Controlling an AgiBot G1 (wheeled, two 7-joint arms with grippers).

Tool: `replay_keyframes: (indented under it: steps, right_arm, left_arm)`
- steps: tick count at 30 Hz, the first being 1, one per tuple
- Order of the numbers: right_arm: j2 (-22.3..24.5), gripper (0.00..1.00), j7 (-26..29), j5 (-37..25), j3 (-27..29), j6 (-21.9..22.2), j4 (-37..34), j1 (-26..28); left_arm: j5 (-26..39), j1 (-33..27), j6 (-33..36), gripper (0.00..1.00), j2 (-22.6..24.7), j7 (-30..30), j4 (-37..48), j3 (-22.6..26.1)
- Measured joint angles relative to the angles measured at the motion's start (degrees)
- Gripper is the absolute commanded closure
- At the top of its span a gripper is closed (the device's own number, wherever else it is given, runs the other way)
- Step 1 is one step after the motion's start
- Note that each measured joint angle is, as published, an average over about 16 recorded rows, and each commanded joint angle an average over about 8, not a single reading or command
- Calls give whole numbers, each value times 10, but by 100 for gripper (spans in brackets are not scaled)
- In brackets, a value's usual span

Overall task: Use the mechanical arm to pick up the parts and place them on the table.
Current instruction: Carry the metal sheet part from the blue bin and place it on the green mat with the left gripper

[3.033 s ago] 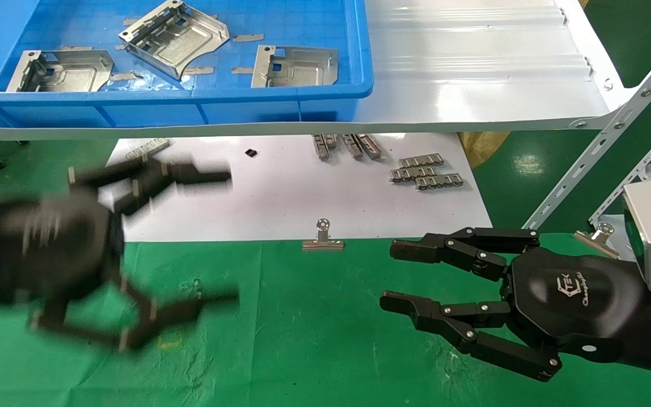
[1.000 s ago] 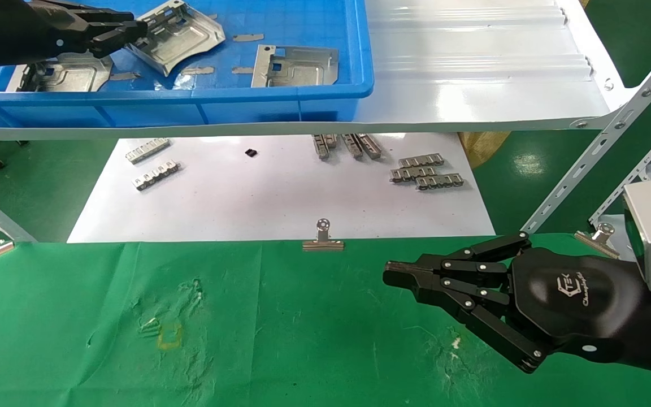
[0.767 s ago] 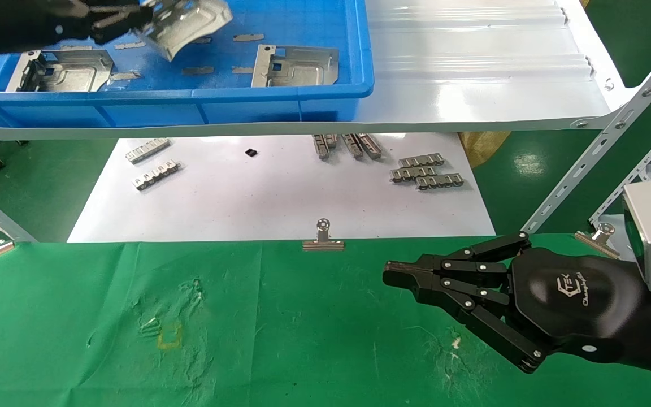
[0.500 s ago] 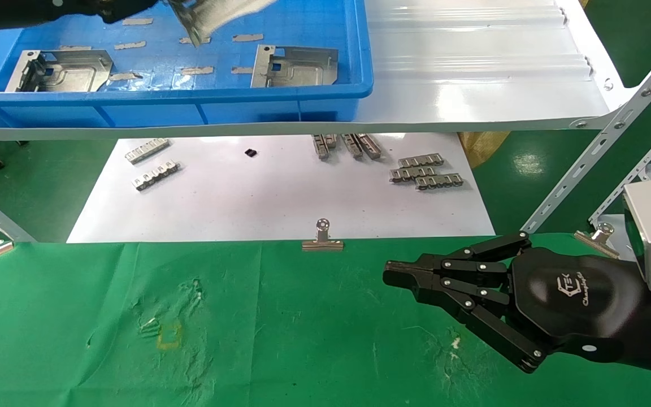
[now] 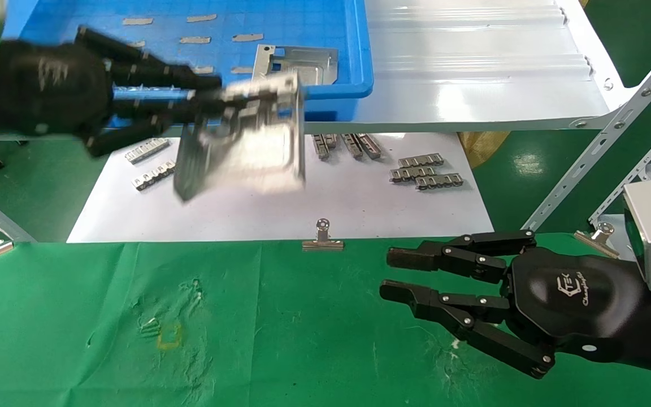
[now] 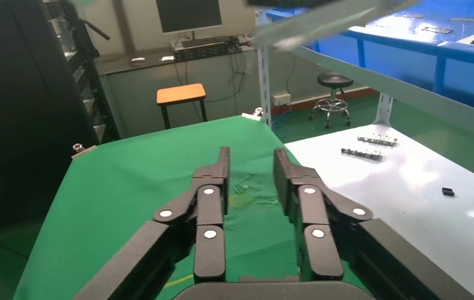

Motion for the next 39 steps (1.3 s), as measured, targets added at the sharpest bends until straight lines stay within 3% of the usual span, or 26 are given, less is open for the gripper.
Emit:
replay_keyframes:
  steps: [5, 10, 19, 30, 31, 38, 39]
  right_arm:
    - [0, 0, 0, 0, 0, 0, 0, 0]
    - [0, 0, 0, 0, 0, 0, 0, 0]
    - [0, 0, 0, 0, 0, 0, 0, 0]
    - [0, 0, 0, 0, 0, 0, 0, 0]
    - [0, 0, 0, 0, 0, 0, 0, 0]
    - [0, 0, 0, 0, 0, 0, 0, 0]
    - [0, 0, 0, 0, 0, 0, 0, 0]
  left_arm:
    - [-42, 52, -5, 100, -55, 36, -90, 42]
    - [-41, 85, -15, 100, -90, 107, -118, 79]
    - [10, 125, -38, 100, -93, 245, -58, 122]
    - [12, 192, -71, 100, -66, 323, 42, 130]
    - [12, 196, -74, 96, -64, 329, 48, 130]
    - [12, 213, -84, 9, -57, 360, 83, 130]
    - [13, 213, -85, 1, -56, 363, 86, 131]
